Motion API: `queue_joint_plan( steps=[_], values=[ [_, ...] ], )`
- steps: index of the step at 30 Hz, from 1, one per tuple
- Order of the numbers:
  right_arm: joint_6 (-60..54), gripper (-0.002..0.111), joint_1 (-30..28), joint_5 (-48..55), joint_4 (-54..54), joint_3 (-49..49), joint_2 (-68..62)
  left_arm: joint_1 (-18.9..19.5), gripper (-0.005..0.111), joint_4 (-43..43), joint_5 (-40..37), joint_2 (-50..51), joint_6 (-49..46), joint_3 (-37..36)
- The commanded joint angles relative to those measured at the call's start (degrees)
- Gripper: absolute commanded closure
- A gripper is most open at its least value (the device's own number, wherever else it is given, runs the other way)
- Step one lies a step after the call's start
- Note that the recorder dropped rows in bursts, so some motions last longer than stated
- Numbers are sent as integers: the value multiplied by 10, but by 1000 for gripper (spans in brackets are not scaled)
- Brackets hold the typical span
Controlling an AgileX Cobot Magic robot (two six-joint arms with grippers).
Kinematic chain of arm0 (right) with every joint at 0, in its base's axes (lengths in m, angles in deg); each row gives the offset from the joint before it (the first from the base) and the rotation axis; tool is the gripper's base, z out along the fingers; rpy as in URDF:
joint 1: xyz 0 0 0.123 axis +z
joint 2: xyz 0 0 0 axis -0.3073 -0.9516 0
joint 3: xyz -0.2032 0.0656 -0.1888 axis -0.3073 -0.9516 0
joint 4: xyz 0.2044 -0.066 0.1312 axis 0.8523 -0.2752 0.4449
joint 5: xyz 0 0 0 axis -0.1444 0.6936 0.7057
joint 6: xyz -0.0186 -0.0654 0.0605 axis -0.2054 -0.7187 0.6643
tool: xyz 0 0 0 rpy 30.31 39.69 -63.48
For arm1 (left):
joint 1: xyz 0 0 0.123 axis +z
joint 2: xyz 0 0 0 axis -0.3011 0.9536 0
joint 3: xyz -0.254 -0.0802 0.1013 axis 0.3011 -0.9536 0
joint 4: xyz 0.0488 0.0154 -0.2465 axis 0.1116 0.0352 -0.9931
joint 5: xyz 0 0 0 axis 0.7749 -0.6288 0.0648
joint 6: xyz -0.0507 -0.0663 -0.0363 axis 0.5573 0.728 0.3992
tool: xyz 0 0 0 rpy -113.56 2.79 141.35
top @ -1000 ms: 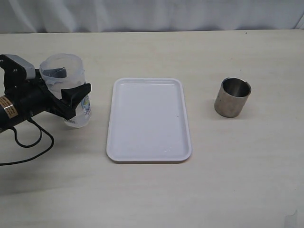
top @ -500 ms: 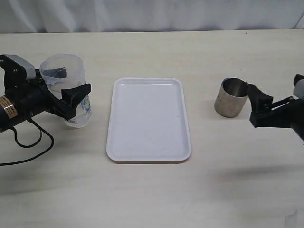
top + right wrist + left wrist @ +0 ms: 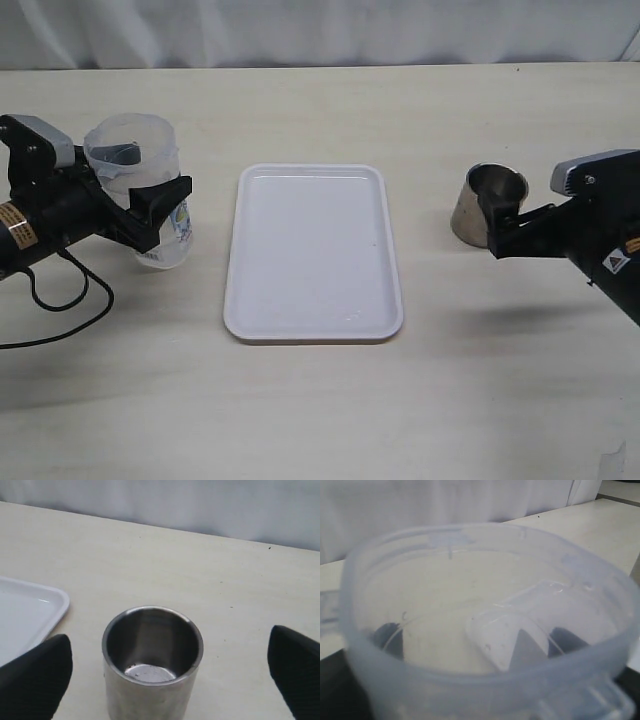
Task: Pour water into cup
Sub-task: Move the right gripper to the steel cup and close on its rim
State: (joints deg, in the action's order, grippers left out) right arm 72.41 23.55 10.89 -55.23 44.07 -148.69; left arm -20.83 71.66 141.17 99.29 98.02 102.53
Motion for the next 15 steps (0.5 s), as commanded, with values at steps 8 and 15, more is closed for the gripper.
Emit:
queue_joint_plan(
  steps=[8, 15],
  values=[
    [9, -1, -2, 5, -22, 44, -69, 0, 107, 5, 3, 1, 3, 4],
    [7, -1, -2, 5, -55, 77, -125, 0, 107, 5, 3, 1, 3, 4]
  ],
)
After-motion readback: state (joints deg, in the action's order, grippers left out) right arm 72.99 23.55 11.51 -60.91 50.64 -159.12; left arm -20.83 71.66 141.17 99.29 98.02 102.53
